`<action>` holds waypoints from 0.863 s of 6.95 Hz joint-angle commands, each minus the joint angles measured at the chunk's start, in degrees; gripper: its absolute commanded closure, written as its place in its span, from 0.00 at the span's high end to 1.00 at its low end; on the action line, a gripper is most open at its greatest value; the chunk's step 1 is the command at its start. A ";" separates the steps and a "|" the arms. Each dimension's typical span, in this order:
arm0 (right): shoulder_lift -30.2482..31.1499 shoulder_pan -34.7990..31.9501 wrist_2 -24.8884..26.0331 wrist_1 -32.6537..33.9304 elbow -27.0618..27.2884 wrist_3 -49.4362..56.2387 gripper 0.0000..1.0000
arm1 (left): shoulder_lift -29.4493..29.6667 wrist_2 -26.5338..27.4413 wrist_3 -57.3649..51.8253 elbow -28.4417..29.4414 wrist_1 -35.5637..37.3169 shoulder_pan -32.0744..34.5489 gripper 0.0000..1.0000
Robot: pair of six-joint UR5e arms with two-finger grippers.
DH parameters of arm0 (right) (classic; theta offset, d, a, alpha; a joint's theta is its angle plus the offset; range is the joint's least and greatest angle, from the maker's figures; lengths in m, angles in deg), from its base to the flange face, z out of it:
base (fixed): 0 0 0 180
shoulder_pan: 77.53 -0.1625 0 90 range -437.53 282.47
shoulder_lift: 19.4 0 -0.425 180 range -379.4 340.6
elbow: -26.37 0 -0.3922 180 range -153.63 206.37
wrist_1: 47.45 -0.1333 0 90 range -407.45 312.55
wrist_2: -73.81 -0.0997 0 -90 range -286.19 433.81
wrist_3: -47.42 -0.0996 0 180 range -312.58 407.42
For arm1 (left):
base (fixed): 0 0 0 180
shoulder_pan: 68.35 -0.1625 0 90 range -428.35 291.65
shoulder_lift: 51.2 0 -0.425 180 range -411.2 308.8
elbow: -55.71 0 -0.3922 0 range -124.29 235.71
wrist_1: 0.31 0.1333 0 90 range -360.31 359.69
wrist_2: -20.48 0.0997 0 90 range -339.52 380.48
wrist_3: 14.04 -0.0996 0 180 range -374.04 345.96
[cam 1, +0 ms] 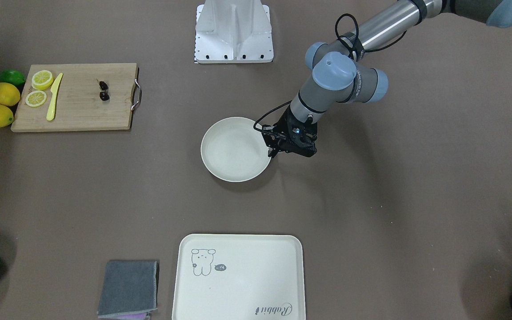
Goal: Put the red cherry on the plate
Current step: 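Lift the plate with the left gripper and set it down mid-table, then open the left gripper and withdraw the left arm from the plate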
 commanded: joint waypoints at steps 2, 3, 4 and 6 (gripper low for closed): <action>-0.05 -0.07 0.05 0.07 0.29 -0.23 0.99 | -0.08 0.96 -0.56 -0.42 -0.69 -0.74 0.71; 0.12 -0.50 0.05 0.07 0.21 -0.23 0.99 | -0.08 0.52 -0.56 -0.95 -0.60 0.04 0.97; -0.31 -0.77 -0.13 0.33 0.39 -0.32 0.99 | -0.08 -3.31 -1.00 -2.61 1.23 3.10 0.97; -6.60 -1.12 -0.13 9.33 0.56 -0.23 0.99 | -0.43 -14.21 -14.01 -5.33 14.87 17.47 0.97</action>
